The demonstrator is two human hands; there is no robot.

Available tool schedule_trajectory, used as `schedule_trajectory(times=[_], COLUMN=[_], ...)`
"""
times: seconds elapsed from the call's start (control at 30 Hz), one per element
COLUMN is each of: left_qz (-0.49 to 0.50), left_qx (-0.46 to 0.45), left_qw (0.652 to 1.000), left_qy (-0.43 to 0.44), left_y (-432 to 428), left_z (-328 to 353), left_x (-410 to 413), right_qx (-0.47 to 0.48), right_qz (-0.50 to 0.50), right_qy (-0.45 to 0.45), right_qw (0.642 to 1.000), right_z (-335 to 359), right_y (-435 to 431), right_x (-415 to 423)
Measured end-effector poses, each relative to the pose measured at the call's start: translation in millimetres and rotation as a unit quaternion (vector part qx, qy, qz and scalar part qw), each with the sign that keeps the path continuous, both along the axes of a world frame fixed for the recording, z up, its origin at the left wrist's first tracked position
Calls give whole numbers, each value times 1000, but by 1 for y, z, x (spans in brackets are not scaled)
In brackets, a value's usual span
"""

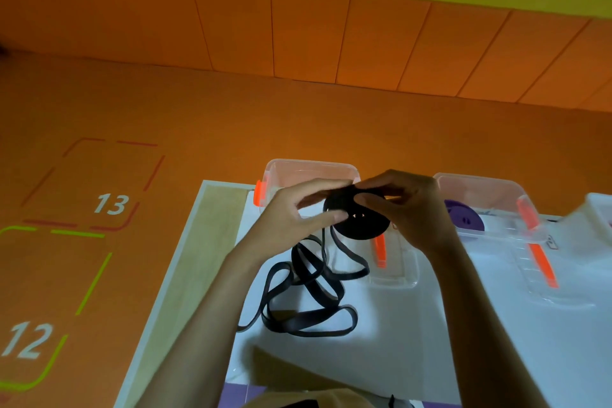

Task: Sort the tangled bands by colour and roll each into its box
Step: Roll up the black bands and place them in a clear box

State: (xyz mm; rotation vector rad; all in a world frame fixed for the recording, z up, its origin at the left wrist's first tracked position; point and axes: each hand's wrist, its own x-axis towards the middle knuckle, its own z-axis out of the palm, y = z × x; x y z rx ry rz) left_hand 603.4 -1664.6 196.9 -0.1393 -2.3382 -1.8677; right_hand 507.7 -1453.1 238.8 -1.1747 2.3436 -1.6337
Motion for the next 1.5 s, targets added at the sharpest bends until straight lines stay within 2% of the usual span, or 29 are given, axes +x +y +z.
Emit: schedule_trajectory(times=[0.13,0.23,0.37,0.5,0.57,0.8,0.93,1.03,1.13,1.23,1.33,1.43,1.5], left_qz=[56,108,139,97,84,210,163,118,126,135,117,101,116], left_qx=[109,140,123,127,115,124,140,117,96,105,101,68,78], left_qw=[992,983,980,987,990,967,976,986,987,985,988,992,990], left_qy=[9,40,69,16,6,69,26,4,15,18,-16,-4,10], left_y=[8,13,21,12,6,11,5,-6,-3,4,-3,-12,-9], left_z=[-7,-5,3,4,4,2,-1,-1,4,3,-1,1,3], left_x=[-4,-4,-4,-1,0,-5,-3,-4,-9,-12,-11,-14,-17], right_qx=[-44,-42,-29,-104,-108,-105,-125,-75,-43,-67,-80,-42,-28], right_qz=[-14,-26,-28,-55,-51,-64,-66,-39,-43,-66,-61,-45,-42], right_qy=[-21,-45,-97,-82,-81,-131,-102,-99,-124,-123,-117,-122,-116], right_qw=[999,998,994,990,990,984,985,992,990,988,988,991,992], right_z=[0,-4,-7,-12,-16,-26,-26,-33,-36,-34,-31,-35,-36], right_y=[2,3,2,-4,-6,-5,-7,-3,-4,-11,-16,-16,-18], right_x=[0,-3,-3,2,4,2,-1,-2,2,2,0,0,1])
